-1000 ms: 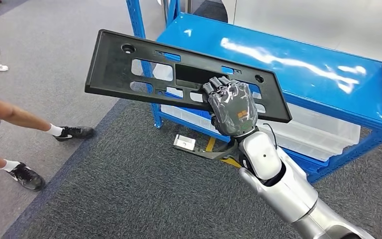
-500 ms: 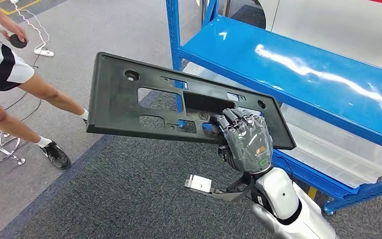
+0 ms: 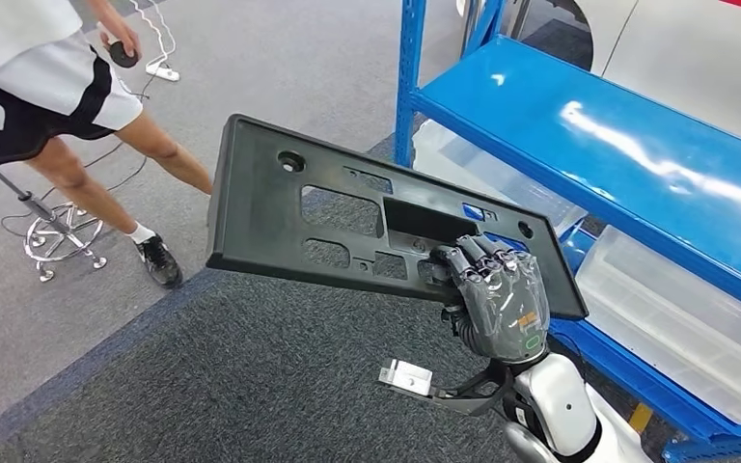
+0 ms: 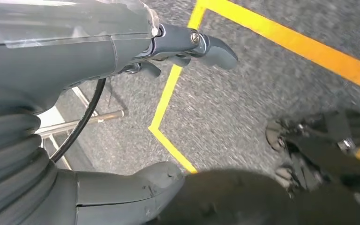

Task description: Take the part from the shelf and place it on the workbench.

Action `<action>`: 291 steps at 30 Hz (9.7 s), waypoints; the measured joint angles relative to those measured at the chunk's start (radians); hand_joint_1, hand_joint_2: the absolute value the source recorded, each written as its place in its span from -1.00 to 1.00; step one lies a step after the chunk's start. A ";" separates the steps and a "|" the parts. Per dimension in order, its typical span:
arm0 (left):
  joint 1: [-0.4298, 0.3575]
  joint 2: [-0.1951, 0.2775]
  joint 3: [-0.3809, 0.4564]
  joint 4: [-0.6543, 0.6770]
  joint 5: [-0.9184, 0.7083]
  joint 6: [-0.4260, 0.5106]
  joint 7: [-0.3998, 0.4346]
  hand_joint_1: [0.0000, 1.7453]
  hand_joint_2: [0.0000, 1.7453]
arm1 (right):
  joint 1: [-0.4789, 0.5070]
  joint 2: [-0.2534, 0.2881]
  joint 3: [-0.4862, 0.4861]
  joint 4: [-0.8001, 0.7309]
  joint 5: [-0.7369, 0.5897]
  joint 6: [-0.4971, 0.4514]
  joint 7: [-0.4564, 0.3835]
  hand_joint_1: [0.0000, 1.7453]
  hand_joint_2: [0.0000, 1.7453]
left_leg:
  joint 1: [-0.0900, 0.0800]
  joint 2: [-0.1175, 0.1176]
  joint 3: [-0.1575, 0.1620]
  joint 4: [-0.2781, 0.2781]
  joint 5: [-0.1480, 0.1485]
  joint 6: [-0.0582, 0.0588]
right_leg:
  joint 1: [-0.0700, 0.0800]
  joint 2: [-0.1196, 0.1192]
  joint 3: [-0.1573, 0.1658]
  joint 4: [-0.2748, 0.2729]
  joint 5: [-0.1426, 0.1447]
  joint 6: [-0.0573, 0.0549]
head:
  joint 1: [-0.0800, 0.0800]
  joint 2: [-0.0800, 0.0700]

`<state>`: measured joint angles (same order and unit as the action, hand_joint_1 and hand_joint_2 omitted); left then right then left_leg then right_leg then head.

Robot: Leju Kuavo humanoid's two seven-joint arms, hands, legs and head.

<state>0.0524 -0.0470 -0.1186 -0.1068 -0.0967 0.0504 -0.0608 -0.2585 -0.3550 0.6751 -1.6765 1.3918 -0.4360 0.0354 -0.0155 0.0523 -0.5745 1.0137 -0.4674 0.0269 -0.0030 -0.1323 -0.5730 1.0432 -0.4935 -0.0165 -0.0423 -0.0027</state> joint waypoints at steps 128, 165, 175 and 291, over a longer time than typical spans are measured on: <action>-0.007 0.019 -0.150 0.021 0.061 -0.009 0.012 -1.00 1.00 | 0.097 -0.168 -0.069 -0.075 -0.110 0.272 0.033 0.94 1.00 | 0.012 -0.055 -0.019 0.000 0.029 0.031 | -0.026 0.109 -0.015 0.138 -0.116 0.051 | -0.013 0.000; -0.009 0.022 -0.157 0.021 0.092 -0.052 0.042 -1.00 1.00 | 0.065 -0.184 -0.058 -0.065 -0.130 0.274 0.028 0.94 1.00 | 0.012 -0.149 -0.016 0.011 0.023 0.028 | -0.020 0.179 -0.043 0.082 -0.009 0.038 | -0.011 0.000; -0.010 0.021 -0.157 0.021 0.094 -0.053 0.045 -1.00 1.00 | 0.052 -0.190 -0.058 -0.067 -0.141 0.285 0.025 0.94 1.00 | 0.024 -0.071 -0.139 0.227 -0.083 -0.029 | -0.025 0.124 0.021 -0.039 0.013 0.004 | -0.020 0.000; -0.008 -0.009 -0.206 0.020 0.181 -0.038 0.032 -1.00 1.00 | -0.304 -0.063 0.107 0.150 -0.160 0.467 0.016 0.94 1.00 | -0.002 -0.067 0.038 0.007 -0.027 0.032 | 0.005 0.131 -0.092 0.080 0.046 0.004 | -0.017 0.000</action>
<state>0.0445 -0.0556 -0.3246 -0.0869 0.0838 0.0128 -0.0290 -0.5628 -0.4176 0.7823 -1.5263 1.2322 0.0310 0.0517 -0.0175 -0.0148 -0.5363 1.0206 -0.4948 0.0589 0.0020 -0.0017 -0.6651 1.1233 -0.4477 -0.0124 -0.0595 -0.0027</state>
